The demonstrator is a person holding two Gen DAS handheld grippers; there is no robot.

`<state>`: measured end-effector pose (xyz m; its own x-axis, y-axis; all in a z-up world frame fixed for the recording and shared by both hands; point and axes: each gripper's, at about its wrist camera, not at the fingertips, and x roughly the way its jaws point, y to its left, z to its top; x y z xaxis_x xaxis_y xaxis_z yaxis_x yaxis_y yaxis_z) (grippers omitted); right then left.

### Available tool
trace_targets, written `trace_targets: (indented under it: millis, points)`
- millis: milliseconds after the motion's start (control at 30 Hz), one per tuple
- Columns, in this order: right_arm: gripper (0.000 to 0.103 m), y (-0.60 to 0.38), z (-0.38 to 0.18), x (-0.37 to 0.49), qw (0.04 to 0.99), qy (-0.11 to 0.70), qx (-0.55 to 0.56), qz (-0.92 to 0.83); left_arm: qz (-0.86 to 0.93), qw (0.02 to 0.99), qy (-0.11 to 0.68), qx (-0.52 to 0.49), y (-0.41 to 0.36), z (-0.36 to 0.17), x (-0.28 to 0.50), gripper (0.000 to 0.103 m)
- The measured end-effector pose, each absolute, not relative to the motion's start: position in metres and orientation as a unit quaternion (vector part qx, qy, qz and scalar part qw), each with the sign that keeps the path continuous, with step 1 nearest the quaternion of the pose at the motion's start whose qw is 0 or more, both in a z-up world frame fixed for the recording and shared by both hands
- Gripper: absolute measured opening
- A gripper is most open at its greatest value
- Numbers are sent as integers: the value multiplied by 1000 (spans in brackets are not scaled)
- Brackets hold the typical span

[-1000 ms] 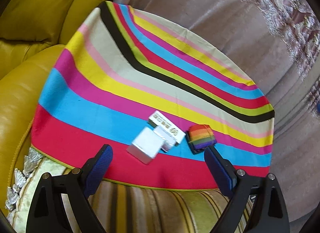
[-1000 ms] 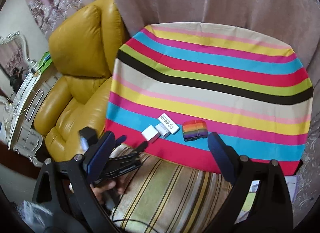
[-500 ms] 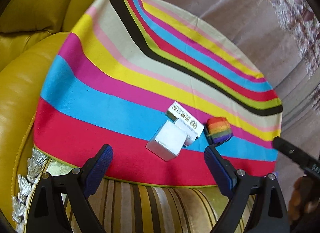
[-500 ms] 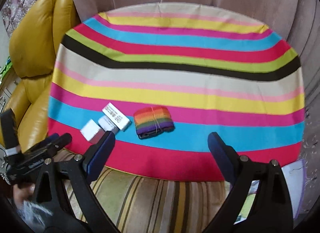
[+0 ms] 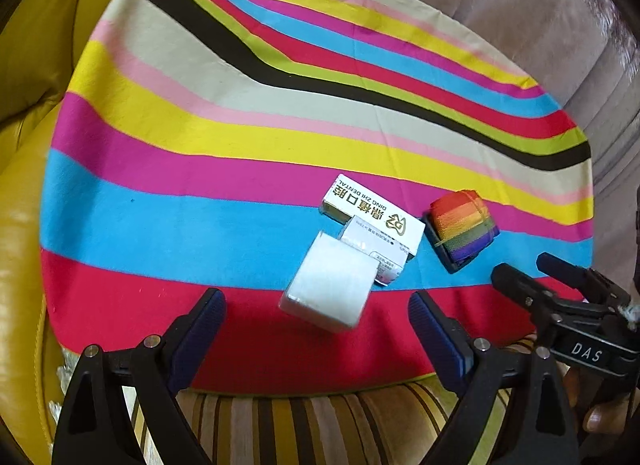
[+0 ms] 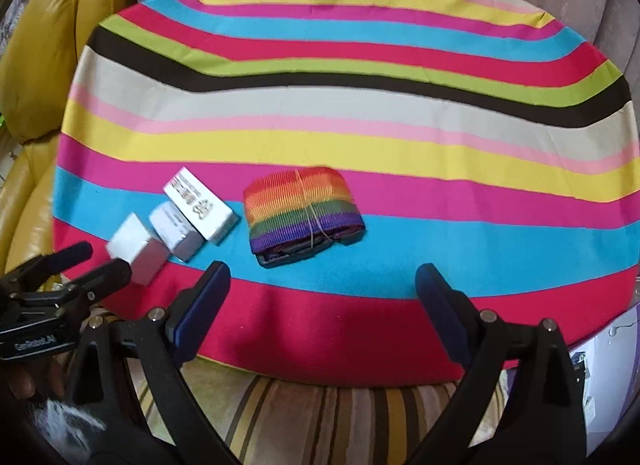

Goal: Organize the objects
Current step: 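Grasp the white cube with the left tool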

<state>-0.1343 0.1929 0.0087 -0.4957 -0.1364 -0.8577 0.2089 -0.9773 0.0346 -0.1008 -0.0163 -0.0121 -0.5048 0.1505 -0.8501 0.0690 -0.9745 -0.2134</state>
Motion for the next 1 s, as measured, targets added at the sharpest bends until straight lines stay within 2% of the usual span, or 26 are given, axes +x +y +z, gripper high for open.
trace_targets:
  millis: [133, 233, 500, 1000]
  points:
    - [95, 191, 1, -143, 102, 37, 500, -859, 861, 19, -82, -501, -9, -15, -106, 87]
    - [95, 188, -1, -147, 101, 43, 499, -860, 861, 17, -72, -504, -6, -18, -108, 78]
    - [95, 180, -12, -158, 114, 53, 509, -851, 857, 27, -77, -509, -6, -24, -109, 44]
    - [96, 172, -23, -176, 141, 75, 518, -841, 860, 38, -86, -502, -6, -26, -108, 42]
